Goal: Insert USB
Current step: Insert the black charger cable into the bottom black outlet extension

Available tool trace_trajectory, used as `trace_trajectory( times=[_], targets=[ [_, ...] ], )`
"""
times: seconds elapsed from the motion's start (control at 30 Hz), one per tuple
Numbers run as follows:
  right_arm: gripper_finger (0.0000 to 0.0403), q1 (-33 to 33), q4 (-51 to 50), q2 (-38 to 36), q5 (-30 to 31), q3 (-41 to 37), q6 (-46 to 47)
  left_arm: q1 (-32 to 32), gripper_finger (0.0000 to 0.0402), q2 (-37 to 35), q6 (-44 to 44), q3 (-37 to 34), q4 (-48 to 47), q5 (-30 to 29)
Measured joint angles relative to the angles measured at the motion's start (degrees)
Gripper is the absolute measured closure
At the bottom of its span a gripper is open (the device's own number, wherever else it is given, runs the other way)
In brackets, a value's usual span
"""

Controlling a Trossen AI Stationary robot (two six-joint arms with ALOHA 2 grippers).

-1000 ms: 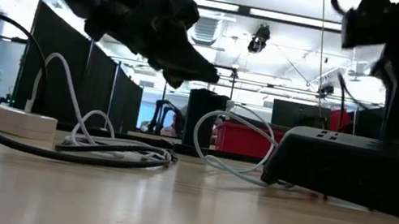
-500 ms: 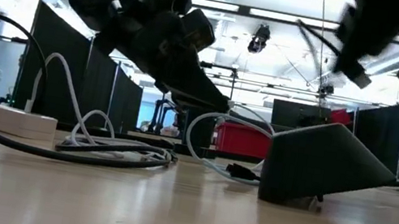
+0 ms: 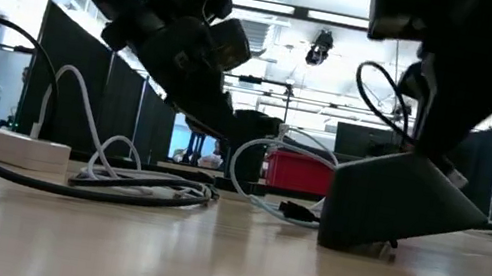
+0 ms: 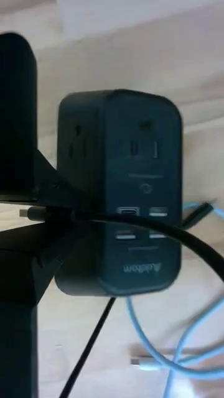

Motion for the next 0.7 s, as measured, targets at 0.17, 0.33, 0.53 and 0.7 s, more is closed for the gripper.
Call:
trace_trajectory(
  times=[0.17, 0.33, 0.53, 0.7],
  targets=[
    [0.0384, 0.3, 0.2, 1.6, -0.5, -2.0, 2.0, -2.4, 0.0327, 2.8, -0.6, -0.3, 5.6, 0.0],
    [0.0384, 0.8, 2.1, 2.7, -0.8, -4.5, 3.3, -3.6, 0.0323, 5.0, -0.5, -0.3, 8.0, 0.0],
    [0.0384, 2.4, -1.3, -2.2, 5.1, -1.1, 2.6, -3.9, 0.0320, 6.2, -0.8, -0.3, 7.3, 0.1],
    [0.0384, 5.8, -0.6, -9.2, 20.0, -0.9, 2.2, -5.7, 0.0324, 7.4, -0.8, -0.7, 7.0, 0.1]
  ],
)
